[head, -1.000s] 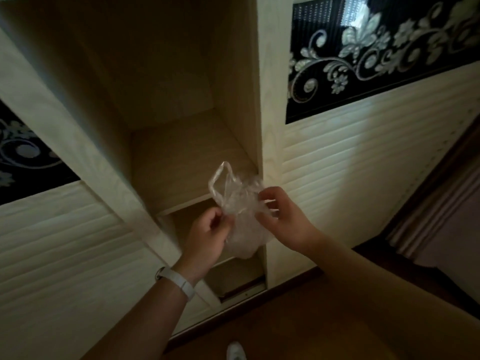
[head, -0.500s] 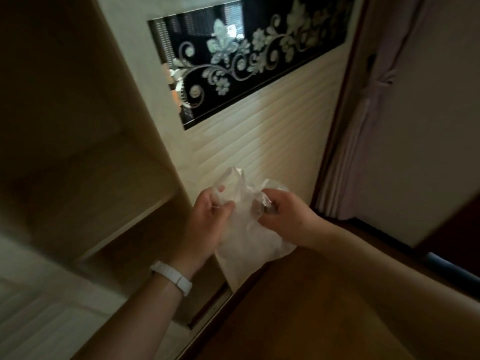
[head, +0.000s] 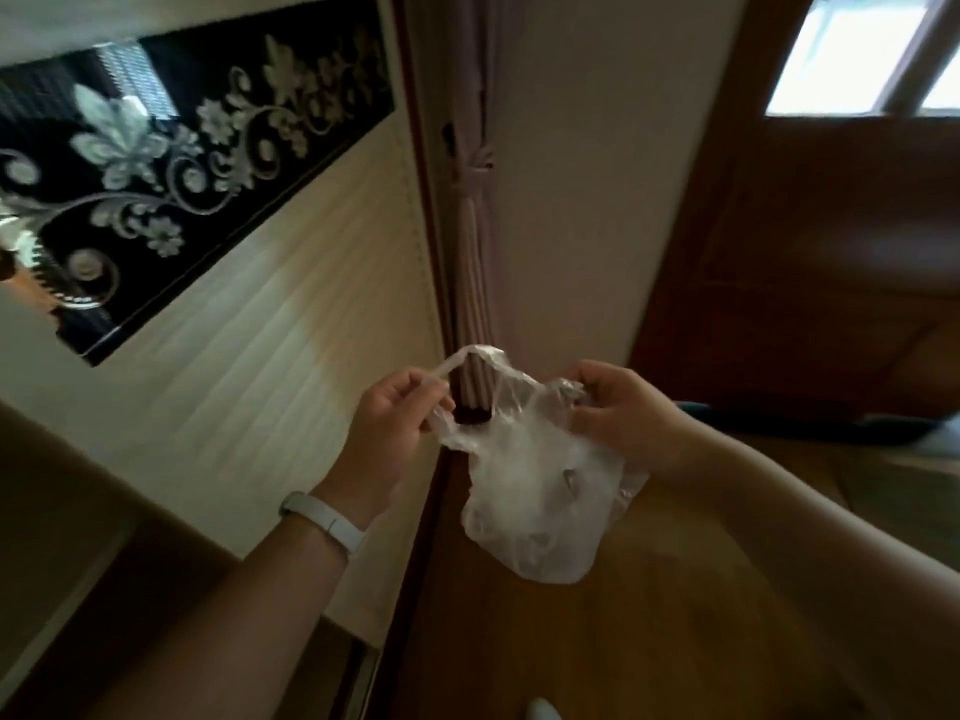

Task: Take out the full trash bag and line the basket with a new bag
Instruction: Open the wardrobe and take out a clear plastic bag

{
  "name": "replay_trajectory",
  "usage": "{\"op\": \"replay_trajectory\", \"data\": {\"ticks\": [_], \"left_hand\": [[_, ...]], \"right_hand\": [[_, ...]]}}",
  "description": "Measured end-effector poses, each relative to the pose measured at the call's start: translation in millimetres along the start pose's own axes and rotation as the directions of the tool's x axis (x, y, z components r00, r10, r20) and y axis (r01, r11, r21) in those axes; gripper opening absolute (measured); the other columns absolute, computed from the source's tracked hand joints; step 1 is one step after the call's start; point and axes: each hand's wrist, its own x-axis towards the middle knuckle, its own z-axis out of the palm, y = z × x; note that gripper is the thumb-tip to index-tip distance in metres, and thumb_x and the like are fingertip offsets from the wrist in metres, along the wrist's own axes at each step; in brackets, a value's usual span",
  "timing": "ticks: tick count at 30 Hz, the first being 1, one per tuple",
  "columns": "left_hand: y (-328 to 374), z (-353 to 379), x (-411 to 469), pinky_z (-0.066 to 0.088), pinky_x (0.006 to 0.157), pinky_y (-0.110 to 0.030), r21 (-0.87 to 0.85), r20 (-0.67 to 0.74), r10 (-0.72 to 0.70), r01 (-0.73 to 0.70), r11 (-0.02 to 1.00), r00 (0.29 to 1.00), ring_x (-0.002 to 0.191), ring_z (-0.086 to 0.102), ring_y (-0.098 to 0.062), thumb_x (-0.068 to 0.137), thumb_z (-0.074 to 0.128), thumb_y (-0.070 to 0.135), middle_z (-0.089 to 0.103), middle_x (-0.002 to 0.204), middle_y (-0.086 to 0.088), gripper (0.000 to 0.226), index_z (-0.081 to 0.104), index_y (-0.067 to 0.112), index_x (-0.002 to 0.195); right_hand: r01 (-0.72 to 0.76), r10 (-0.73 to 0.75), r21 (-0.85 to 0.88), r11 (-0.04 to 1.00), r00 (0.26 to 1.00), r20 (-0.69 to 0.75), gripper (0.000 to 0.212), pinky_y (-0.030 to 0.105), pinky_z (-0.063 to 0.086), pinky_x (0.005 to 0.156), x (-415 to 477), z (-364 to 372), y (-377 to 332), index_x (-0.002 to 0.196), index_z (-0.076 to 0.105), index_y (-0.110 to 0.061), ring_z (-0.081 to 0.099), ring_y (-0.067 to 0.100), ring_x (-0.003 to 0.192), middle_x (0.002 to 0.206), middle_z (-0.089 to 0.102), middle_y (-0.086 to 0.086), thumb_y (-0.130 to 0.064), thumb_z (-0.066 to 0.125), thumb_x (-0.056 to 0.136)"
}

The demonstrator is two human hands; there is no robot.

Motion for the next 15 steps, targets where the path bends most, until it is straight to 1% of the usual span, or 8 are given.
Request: {"op": "replay_trajectory", "data": {"ticks": [2,4,6,8,10,11,13,15], "left_hand": [[-4,13,6,0.047,0.069,-0.031,-0.041,0.065,-0.017,0.019,0.999,0.998,0.064,0.055,-0.013,0.094,0.057,0.013,0.060,0.067,-0.003,0.031,0.065,0.020,0.065],[-9,30,9,0.047,0.066,-0.027,-0.025,0.141,-0.005,0.008,1.000,0.990,0.064,0.056,-0.011,0.095,0.057,0.015,0.061,0.069,-0.003,0.024,0.064,0.014,0.071],[-14,50,9,0.048,0.065,-0.022,0.007,0.220,0.007,-0.009,1.000,0.976,0.065,0.058,-0.010,0.095,0.057,0.017,0.063,0.071,-0.003,0.020,0.064,0.009,0.078],[-18,75,8,0.051,0.070,-0.024,0.026,0.298,0.006,-0.014,1.000,0.954,0.070,0.059,-0.013,0.095,0.057,0.020,0.063,0.072,-0.002,0.022,0.064,0.006,0.080],[-21,100,9,0.051,0.072,-0.027,0.011,0.358,-0.004,0.000,1.000,0.934,0.070,0.058,-0.016,0.095,0.056,0.023,0.062,0.071,-0.003,0.026,0.063,0.002,0.082],[-22,113,11,0.051,0.071,-0.027,-0.004,0.382,-0.005,0.007,1.000,0.924,0.068,0.057,-0.016,0.096,0.056,0.024,0.061,0.069,-0.003,0.027,0.062,0.001,0.083],[-23,140,17,0.050,0.066,-0.023,-0.026,0.411,-0.008,0.021,0.999,0.912,0.062,0.054,-0.015,0.097,0.054,0.026,0.057,0.064,-0.001,0.028,0.062,0.004,0.083],[-22,168,27,0.048,0.061,-0.020,-0.039,0.412,-0.021,0.041,0.998,0.911,0.058,0.051,-0.013,0.098,0.052,0.026,0.055,0.061,0.000,0.026,0.062,0.007,0.083]], "right_hand": [[-0.072,0.074,0.039,0.997,0.995,-0.071,0.017,0.033,0.050,0.057,-15,-10,11,0.092,0.062,-0.005,0.062,0.019,0.065,0.078,0.063,0.015,-0.017,0.071,0.086],[-0.108,0.115,0.057,0.993,0.984,-0.134,0.020,0.033,0.049,0.055,-30,-16,19,0.093,0.062,-0.002,0.059,0.020,0.063,0.076,0.061,0.014,-0.017,0.071,0.086],[-0.128,0.139,0.076,0.989,0.975,-0.174,0.017,0.036,0.048,0.057,-41,-21,28,0.090,0.062,-0.004,0.058,0.022,0.063,0.074,0.060,0.010,-0.016,0.072,0.084],[-0.139,0.156,0.093,0.986,0.963,-0.222,0.007,0.039,0.051,0.060,-50,-26,37,0.085,0.065,-0.011,0.060,0.023,0.064,0.072,0.062,0.007,-0.013,0.071,0.084],[-0.145,0.173,0.119,0.982,0.944,-0.281,0.007,0.038,0.053,0.061,-59,-33,47,0.083,0.066,-0.017,0.063,0.023,0.066,0.072,0.065,0.004,-0.013,0.071,0.084],[-0.146,0.183,0.141,0.979,0.936,-0.301,0.008,0.036,0.054,0.060,-64,-39,52,0.081,0.066,-0.018,0.063,0.022,0.066,0.072,0.065,0.003,-0.013,0.072,0.084],[-0.143,0.199,0.196,0.970,0.931,-0.305,0.009,0.032,0.052,0.059,-72,-57,66,0.081,0.065,-0.016,0.063,0.020,0.066,0.072,0.064,0.003,-0.012,0.072,0.084],[-0.148,0.220,0.242,0.959,0.927,-0.305,0.007,0.032,0.050,0.058,-81,-82,82,0.083,0.064,-0.011,0.061,0.020,0.065,0.073,0.062,0.006,-0.009,0.070,0.085]]}}
